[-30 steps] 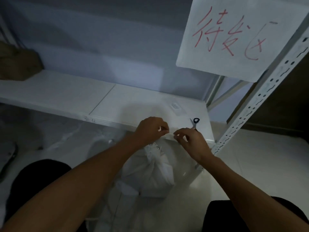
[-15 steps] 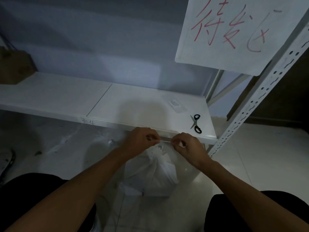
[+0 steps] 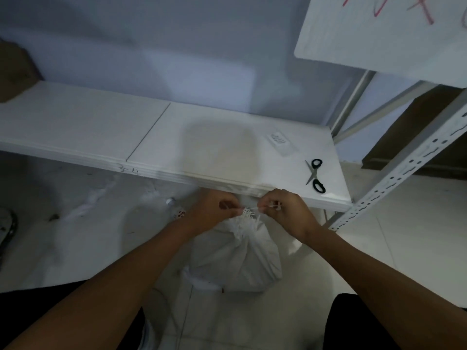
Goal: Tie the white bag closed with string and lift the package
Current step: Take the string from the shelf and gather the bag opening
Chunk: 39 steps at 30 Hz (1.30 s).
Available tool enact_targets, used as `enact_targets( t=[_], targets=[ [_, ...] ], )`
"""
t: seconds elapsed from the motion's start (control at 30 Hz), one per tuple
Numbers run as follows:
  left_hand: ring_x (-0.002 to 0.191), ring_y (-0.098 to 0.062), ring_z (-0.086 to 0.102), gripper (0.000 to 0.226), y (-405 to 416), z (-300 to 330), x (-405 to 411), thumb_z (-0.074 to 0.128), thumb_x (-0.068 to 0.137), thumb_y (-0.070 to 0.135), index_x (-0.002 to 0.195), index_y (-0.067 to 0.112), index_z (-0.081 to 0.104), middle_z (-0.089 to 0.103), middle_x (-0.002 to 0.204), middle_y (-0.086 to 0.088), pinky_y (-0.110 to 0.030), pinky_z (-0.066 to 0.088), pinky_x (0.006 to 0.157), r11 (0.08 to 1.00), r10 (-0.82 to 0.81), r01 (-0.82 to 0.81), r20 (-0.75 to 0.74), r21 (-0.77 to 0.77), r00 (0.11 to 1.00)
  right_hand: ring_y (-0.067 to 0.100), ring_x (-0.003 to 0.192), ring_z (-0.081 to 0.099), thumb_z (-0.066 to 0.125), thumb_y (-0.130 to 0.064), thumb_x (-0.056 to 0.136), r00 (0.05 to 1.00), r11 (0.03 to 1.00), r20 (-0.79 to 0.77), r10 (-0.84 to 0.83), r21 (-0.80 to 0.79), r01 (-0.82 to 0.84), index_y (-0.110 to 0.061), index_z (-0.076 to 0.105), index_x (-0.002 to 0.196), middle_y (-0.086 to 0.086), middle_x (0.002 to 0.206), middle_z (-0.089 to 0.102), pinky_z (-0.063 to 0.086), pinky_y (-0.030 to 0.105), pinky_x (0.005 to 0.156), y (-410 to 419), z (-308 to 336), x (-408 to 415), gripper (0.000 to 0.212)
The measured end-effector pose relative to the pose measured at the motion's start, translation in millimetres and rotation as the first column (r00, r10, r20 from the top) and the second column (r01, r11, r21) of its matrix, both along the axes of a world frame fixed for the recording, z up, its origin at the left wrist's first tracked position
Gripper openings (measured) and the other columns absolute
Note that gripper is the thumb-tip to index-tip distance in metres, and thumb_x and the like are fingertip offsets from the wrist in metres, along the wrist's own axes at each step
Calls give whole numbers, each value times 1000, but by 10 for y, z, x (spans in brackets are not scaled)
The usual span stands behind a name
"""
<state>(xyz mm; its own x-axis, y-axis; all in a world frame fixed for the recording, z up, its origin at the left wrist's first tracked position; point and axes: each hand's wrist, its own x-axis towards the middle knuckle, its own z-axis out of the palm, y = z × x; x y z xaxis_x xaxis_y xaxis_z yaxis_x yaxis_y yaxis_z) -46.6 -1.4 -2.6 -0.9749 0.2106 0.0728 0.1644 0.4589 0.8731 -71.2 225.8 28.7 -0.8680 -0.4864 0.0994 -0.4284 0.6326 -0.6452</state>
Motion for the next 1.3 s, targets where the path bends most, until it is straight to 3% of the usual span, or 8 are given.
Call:
enact_targets(
  t=[0.23,0.43,0.67,0.87,0.93,1.03,1.13,1.3],
  targets=[
    [63,-1,61,6,52,-273,-245,76,81,20,81,14,76,73,71,2,-21,48,62,999,52,-52,28,2,998,4,79,56,63,-18,87,999,995,34,-9,100,6,-28,63,90,-10,87,65,44,22,69,-63,-334,-177,10],
    [68,0,65,9,249,-399,-315,74,82,9,90,6,76,73,78,-1,-16,52,69,951,261,-261,23,168,965,18,69,57,50,-15,93,999,995,11,-47,88,46,-26,51,99,-3,77,62,45,33,63,-74,-441,-267,12],
    [73,-12,71,9,187,-560,-264,75,81,17,89,15,78,75,78,2,-31,59,71,941,337,-334,-56,52,940,24,76,63,46,-15,96,994,987,36,-99,129,94,-20,50,105,4,88,69,48,33,66,-58,-588,-256,11],
    [72,-15,67,12,115,-680,-261,66,83,9,91,14,74,72,79,1,-23,53,67,904,425,-426,-22,-29,905,22,86,66,46,-11,95,965,965,101,-241,126,228,-19,61,114,3,99,72,51,31,77,-23,-710,-264,26],
    [78,-20,63,25,55,-757,-250,57,79,0,92,16,71,68,84,-2,-22,50,65,923,375,-385,194,13,907,22,81,67,49,-8,92,947,952,139,-291,144,271,-14,67,100,4,93,73,53,32,74,13,-780,-271,21],
    [85,-25,61,39,-10,-794,-155,57,77,-13,108,10,66,65,100,-11,-34,56,67,953,127,-258,558,161,820,19,66,69,51,-4,90,929,953,221,-296,131,273,-9,69,84,8,81,73,55,26,62,19,-860,-233,19],
    [83,-19,63,56,33,-743,-41,59,71,-24,122,1,60,64,107,-16,-21,57,61,955,1,-175,586,240,811,22,67,71,51,0,91,918,968,306,-250,88,235,-2,70,87,11,82,73,49,13,54,-9,-898,-165,20],
    [95,-18,63,63,92,-791,-14,81,68,-4,125,10,59,66,111,-8,-22,55,79,982,-43,-54,492,180,869,20,70,71,53,-1,92,928,988,339,-157,67,142,-4,71,85,9,80,73,54,24,62,-79,-936,-89,19]
  ],
)
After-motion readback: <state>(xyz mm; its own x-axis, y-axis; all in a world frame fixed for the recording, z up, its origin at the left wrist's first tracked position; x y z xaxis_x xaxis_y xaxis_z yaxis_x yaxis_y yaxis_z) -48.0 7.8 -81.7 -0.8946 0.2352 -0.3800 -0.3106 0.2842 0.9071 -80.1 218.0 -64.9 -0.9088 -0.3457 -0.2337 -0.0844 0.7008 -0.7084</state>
